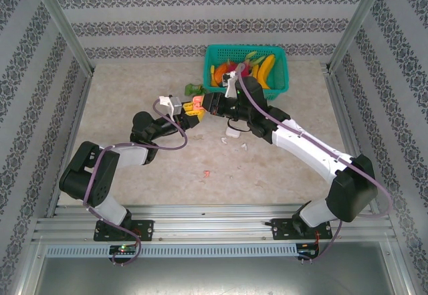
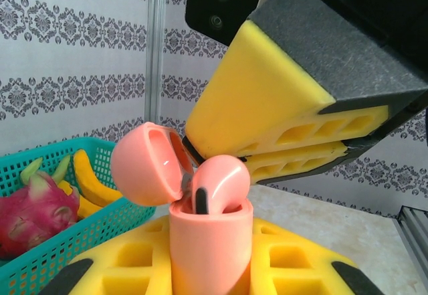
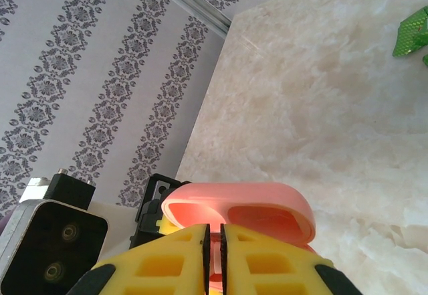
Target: Insert the wireless bluetooth earbuds into the charging case
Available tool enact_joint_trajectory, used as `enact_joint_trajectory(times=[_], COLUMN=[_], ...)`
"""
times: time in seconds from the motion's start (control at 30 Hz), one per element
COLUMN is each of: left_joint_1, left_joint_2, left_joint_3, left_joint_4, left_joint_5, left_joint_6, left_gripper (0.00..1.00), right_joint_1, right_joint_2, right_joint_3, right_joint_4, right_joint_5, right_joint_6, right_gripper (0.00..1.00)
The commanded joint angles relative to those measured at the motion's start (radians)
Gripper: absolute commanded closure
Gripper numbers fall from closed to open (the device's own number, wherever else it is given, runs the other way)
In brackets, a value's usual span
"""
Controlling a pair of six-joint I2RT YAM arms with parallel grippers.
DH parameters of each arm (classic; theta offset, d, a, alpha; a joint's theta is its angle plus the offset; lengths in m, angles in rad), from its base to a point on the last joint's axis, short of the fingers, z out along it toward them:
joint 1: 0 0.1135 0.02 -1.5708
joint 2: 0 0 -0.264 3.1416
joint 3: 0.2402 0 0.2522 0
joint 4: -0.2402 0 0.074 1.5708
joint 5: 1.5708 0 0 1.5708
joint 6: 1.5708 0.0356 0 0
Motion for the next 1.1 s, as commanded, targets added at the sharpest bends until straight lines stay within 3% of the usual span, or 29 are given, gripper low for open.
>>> enact_joint_trajectory(times=[0.0,0.83,0.93,1.07], left_joint_1=[-0.005,-0.005,-0.004,0.000], left_joint_2=[-0.033,-0.030,-0.044,-0.088], left_joint_3=[0.000,-0.006,-0.034,-0.087], left_joint_4=[0.015,-0.011,-0.016,-0.010], left_joint_5=[0.030,0.001,-0.059,-0.227], left_joint_6=[0.032,0.070,0.115,0.192], left_gripper=[1.00,1.00,1.00,1.00], right_joint_1=[0.016,0.020,0.016,0.023], right_joint_2=[-0.004,-0.101,-0.142,-0.200], right_joint_3=[-0.001,-0.049,-0.045,-0.077], right_joint_4=[0.001,-0.015,-0.045,-0.120], right_joint_5=[0.009,0.031,0.054,0.093], right_joint_6=[-0.023,-0.005,-0.010,-0.026], right_gripper=[0.85,0.84,0.78,0.65])
